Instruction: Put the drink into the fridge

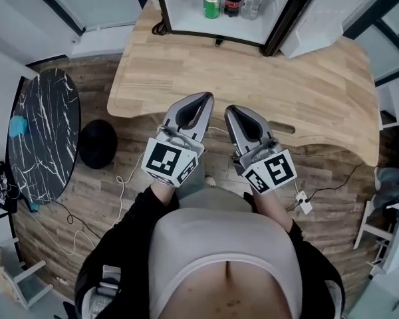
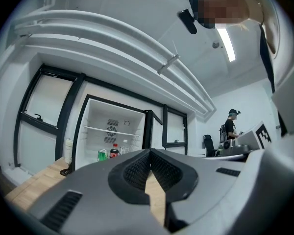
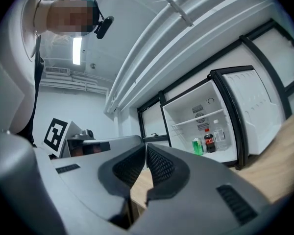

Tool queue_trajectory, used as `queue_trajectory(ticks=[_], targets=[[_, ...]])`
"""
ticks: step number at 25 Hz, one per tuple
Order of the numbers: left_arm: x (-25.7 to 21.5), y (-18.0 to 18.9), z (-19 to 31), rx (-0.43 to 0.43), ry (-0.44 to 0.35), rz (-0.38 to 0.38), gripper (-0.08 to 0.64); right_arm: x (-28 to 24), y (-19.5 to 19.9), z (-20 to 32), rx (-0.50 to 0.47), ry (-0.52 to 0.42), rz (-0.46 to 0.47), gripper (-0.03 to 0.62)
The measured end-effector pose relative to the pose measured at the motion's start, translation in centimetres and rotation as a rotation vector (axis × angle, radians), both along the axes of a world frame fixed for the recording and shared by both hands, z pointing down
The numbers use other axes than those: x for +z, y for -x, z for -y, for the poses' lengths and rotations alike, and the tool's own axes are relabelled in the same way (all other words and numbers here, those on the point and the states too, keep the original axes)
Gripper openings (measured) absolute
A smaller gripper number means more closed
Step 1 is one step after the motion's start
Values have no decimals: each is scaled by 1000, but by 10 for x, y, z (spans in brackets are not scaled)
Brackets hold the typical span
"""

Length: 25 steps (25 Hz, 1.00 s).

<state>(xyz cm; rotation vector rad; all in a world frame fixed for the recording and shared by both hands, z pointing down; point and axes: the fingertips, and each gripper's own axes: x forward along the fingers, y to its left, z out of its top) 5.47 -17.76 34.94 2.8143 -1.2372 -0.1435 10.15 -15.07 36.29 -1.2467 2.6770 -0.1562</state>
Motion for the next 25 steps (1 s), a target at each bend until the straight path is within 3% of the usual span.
queue_trajectory(ticks=[14,25], targets=[[-4,-11,-52,30,-11,2,6,-3,-4,-44,-11,4,25,32],[-10,3,-82,43,-46,-1,6,-13,9,-73,4,-31,-3,32]])
